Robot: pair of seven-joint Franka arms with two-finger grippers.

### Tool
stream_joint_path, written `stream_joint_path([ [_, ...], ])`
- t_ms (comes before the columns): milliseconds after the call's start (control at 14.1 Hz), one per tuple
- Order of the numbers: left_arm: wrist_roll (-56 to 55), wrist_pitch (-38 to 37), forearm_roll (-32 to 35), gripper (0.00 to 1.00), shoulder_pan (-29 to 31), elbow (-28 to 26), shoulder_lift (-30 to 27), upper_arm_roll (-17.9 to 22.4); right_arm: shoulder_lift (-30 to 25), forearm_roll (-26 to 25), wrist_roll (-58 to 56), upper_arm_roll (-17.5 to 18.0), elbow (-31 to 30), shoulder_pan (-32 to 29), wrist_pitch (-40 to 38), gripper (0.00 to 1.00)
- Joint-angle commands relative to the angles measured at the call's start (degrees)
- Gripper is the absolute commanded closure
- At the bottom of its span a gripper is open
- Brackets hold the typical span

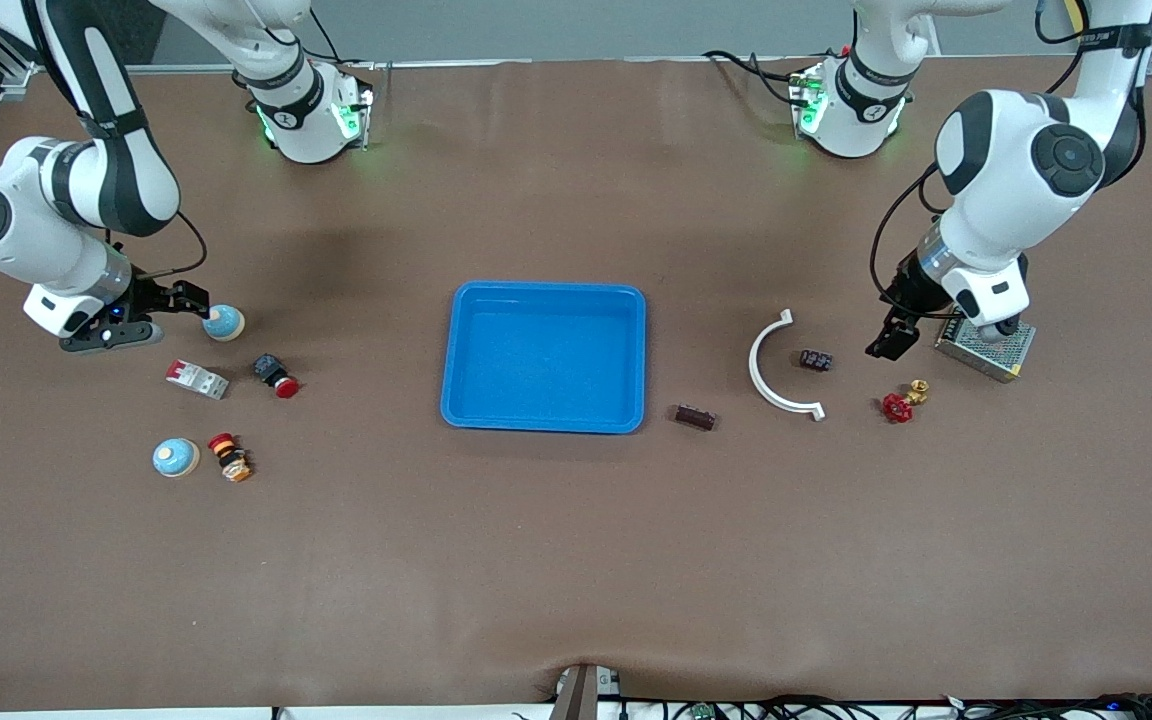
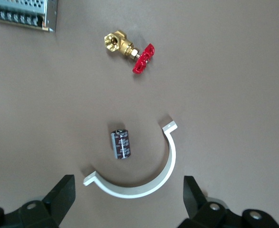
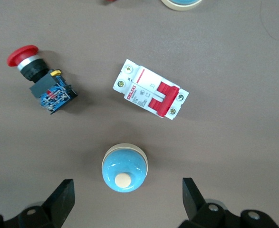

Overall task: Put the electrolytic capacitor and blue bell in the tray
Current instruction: 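Lower the right gripper onto the blue bell while the left gripper grasps a capacitor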

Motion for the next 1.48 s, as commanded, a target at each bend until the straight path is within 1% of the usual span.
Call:
stream_joint_path([
  [0,-6.15,5.35,-1.39,0.0,-0.25,0.04,4.08,-1.61,1.59,-0.03,-0.9,0.7,-1.14,-1.77,3.52,0.0],
  [212,-10.47,9.92,-1.3,0.0,-0.42,0.21,8.48,-2.85,4.32,0.14,-0.73,0.7,-1.14,-2.22,5.71,0.0],
  [353,-12.58,12.48,-1.3,0.0,-0.86,0.21,10.33,-3.29,6.86,0.14,-0.64,0.7,-1.14,-2.3,8.96,0.0],
  [495,-13.73,13.54,-1.13,0.0,-2.17,0.04,11.74,-3.47,8.36,0.14,-0.64,0.79,-1.14,-2.22,9.51,0.0],
  [707,-14.0,13.63,-0.16,0.0,-3.05,-1.19,12.62,-3.47,9.25,0.23,-0.55,0.88,-1.14,-1.95,9.51,0.0],
  [848,-14.0,13.63,3.26,0.0,-3.32,-2.07,13.76,-3.47,9.69,0.23,-0.64,0.88,-1.14,-1.86,9.51,0.0],
  [990,-14.0,14.68,4.41,0.0,-3.23,-2.16,15.25,-3.38,9.69,0.23,-0.81,0.88,-1.4,-1.78,9.42,0.0],
  [1272,-14.0,16.0,7.04,0.0,-2.44,-2.51,16.75,-3.29,9.6,0.23,-0.99,0.88,-3.51,-1.78,9.68,0.0],
  [1414,-14.0,16.35,7.31,0.0,-2.27,-2.6,17.02,-3.12,9.6,0.14,-1.34,0.96,-4.39,-1.78,10.47,0.0],
])
